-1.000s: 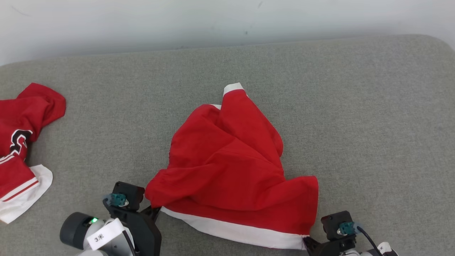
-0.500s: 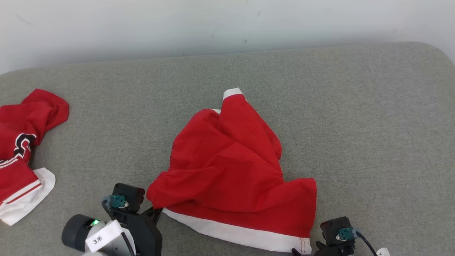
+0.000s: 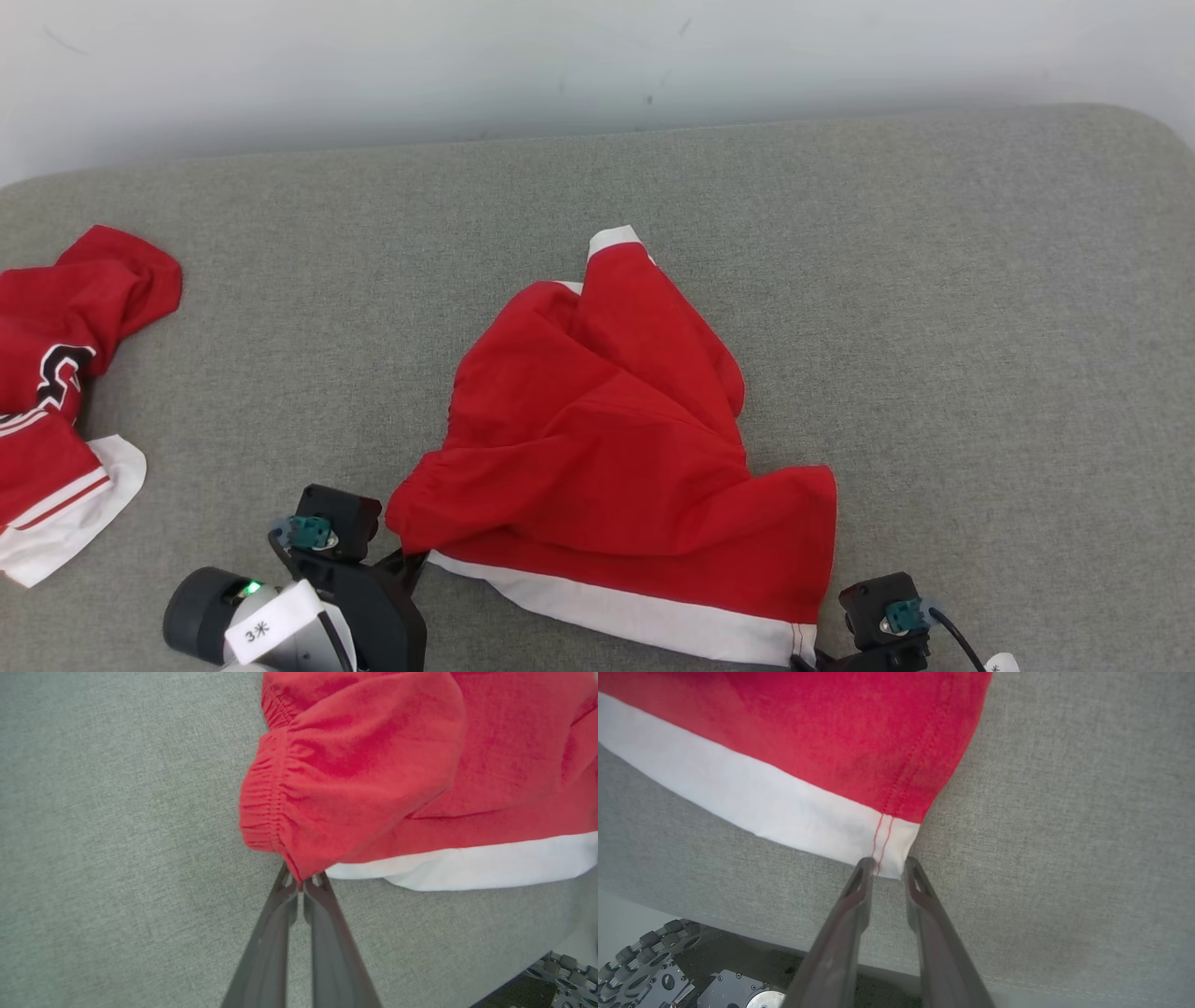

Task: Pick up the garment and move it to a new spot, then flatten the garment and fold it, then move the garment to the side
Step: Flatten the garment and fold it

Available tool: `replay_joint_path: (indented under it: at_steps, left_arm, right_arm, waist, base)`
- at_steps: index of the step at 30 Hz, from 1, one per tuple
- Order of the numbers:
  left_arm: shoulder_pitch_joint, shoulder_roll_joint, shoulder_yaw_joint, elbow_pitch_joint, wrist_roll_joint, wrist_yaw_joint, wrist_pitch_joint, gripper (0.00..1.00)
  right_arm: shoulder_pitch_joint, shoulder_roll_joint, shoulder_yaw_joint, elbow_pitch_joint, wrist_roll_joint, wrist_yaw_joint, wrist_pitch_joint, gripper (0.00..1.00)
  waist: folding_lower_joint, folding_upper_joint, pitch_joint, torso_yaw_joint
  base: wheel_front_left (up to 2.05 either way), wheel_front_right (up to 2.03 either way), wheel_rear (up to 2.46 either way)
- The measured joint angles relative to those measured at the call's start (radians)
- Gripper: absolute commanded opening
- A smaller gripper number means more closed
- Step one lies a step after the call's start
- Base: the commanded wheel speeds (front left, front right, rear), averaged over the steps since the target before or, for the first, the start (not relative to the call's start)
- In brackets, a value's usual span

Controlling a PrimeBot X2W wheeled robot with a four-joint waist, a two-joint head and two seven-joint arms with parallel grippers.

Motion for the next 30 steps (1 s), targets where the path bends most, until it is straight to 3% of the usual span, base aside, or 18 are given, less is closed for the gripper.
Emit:
replay_joint_path:
  at_steps: [1,2,3,18,30]
  left_arm:
    - [0.000,0.000,0.000,0.000,0.000,0.000,0.000,0.00]
    - [0.000,0.001,0.000,-0.001,0.000,0.000,0.000,0.00]
    - [0.000,0.001,0.000,-0.002,0.000,0.000,0.000,0.00]
    - [-0.028,-0.025,0.039,-0.026,-0.011,0.017,-0.075,0.00]
    - [-0.037,-0.067,0.092,-0.137,-0.070,0.035,-0.175,0.00]
  right_arm:
    - [0.000,0.001,0.000,0.000,0.000,0.000,0.000,0.15]
    - [0.000,0.001,-0.001,0.001,0.000,0.000,0.000,0.02]
    - [0.000,0.002,-0.001,0.001,0.000,0.000,0.000,0.00]
    - [-0.076,0.010,-0.067,-0.059,0.009,-0.004,-0.086,0.00]
    - [-0.113,0.014,-0.176,-0.229,0.160,0.002,-0.174,0.00]
  waist:
    - [0.0000,0.0000,0.000,0.000]
    - [0.0000,0.0001,0.001,0.000]
    - [0.0000,0.0000,0.001,0.000]
    - [0.0000,0.0001,-0.041,-0.004]
    - [-0.0001,0.0000,-0.129,-0.019]
  base:
    - [0.00,0.00,0.00]
    - [0.00,0.00,0.00]
    - [0.00,0.00,0.00]
    - [0.00,0.00,0.00]
    - [0.00,0.00,0.00]
